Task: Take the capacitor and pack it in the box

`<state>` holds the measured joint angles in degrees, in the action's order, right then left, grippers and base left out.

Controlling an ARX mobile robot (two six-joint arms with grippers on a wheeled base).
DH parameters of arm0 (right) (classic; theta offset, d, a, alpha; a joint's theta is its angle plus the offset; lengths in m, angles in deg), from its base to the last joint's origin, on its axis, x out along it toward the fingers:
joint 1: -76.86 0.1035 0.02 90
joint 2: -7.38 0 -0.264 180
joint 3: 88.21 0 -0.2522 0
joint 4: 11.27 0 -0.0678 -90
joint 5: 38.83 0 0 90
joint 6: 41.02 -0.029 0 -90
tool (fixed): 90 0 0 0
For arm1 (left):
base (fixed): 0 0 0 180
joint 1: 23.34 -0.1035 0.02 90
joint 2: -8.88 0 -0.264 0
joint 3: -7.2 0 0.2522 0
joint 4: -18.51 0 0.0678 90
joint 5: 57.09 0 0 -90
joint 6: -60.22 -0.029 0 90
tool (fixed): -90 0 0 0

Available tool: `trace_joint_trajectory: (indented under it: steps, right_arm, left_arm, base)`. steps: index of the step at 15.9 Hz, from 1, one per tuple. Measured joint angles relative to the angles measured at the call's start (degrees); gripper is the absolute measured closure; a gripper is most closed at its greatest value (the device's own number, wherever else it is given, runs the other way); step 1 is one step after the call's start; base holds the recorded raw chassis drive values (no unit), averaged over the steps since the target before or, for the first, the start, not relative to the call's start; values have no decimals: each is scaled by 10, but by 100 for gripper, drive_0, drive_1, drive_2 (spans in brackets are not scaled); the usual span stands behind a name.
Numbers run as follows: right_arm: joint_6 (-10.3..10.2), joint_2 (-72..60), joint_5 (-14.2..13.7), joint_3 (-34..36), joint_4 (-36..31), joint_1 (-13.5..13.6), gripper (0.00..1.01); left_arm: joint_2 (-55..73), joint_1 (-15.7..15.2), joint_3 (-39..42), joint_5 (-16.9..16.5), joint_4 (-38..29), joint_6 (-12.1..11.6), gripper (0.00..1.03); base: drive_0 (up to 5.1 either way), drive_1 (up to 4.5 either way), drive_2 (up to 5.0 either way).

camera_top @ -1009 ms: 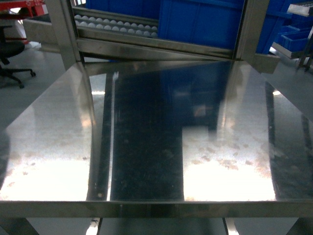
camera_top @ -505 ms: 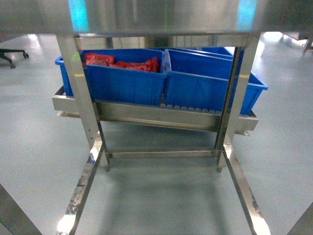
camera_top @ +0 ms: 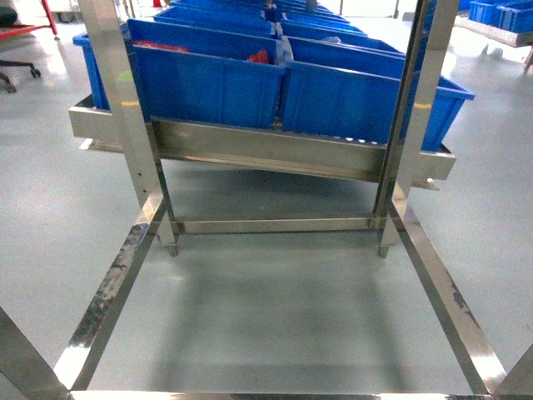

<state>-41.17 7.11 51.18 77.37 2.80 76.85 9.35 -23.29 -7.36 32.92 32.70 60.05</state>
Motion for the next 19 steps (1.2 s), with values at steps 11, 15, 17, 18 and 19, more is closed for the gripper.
trace_joint_trajectory:
  steps: [11, 15, 17, 18, 19]
  right_arm:
    - [0, 0, 0, 0, 2, 0, 3]
    - [0, 0, 0, 0, -2, 0, 3]
    - [0, 0, 0, 0, 0, 0, 3]
    - [0, 0, 0, 0, -3, 0, 3]
    - [0, 0, 0, 0, -1, 0, 3]
  left_arm:
    - [0, 0, 0, 0, -1, 0, 59]
    - [0, 0, 0, 1, 0, 0, 59]
    - [0, 0, 0, 0, -2, 0, 59]
    - [0, 0, 0, 2, 0, 0, 59]
    - [0, 0, 0, 0, -1, 0, 59]
  base:
    - [-495, 250, 250]
    - [-491, 255, 255]
    - [-495, 250, 250]
    - [-512, 233, 233]
    - [-509, 237, 237]
